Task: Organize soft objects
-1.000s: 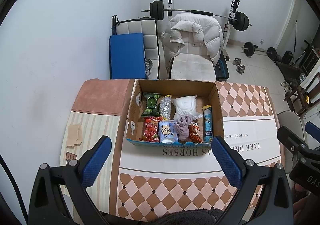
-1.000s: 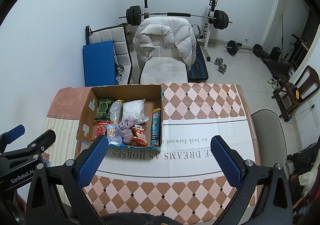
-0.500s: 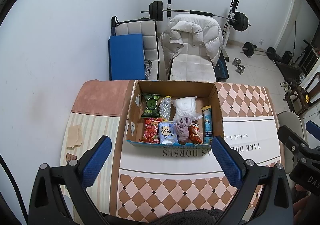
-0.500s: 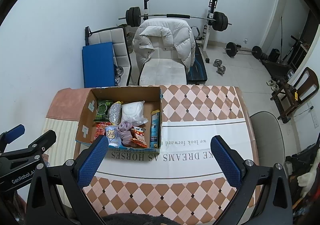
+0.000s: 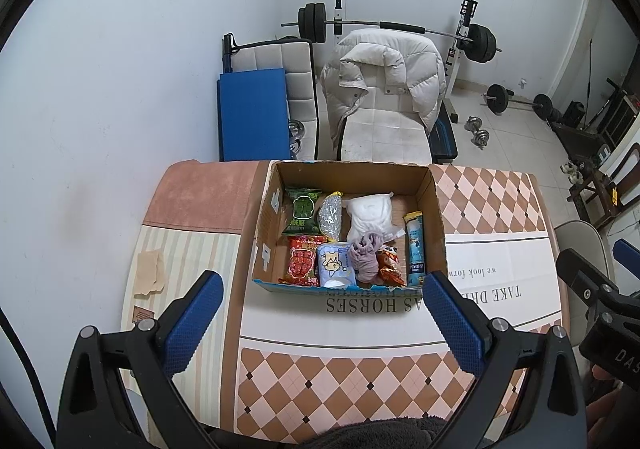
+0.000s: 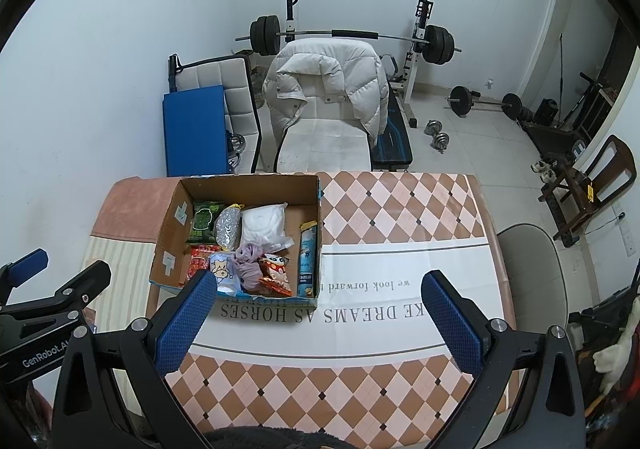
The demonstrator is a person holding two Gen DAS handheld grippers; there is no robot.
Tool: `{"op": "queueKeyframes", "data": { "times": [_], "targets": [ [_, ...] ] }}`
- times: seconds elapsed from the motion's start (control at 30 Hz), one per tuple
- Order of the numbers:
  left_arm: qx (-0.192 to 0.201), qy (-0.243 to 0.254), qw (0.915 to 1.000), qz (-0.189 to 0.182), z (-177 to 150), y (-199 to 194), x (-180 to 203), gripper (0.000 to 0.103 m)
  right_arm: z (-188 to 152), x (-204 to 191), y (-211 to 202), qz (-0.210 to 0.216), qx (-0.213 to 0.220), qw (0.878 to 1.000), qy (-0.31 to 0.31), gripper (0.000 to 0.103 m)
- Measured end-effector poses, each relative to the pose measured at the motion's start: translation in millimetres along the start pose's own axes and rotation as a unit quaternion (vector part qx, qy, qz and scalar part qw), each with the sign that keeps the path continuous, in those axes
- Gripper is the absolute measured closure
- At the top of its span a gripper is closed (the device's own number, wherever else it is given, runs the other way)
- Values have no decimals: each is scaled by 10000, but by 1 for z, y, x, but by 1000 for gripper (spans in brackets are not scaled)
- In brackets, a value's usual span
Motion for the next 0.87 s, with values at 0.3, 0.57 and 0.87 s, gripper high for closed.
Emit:
{"op": "queueKeyframes", "data": {
  "times": [0.3,0.57,0.87],
  "targets": [
    [9,22,10000,-21,5,-1,0,1,0,-1,-3,-5,-14,10000,31,0],
    [24,43,10000,-8,6,-2,0,1,0,-1,-3,-3,-10,10000,16,0],
    [94,24,10000,-13,10,-8,-1,1,-1,1,-4,-16,-1,10000,25,0]
  ]
}}
Point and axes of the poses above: each gripper's, at about its wrist camera, not at the fingertips, and y roughly the way its jaws point, x to its right, z to its top, the point moved 8 cm from there along y, roughly the way its jaws point, and after that the axes turned 8 degrees about y, right-handed, at the moved point
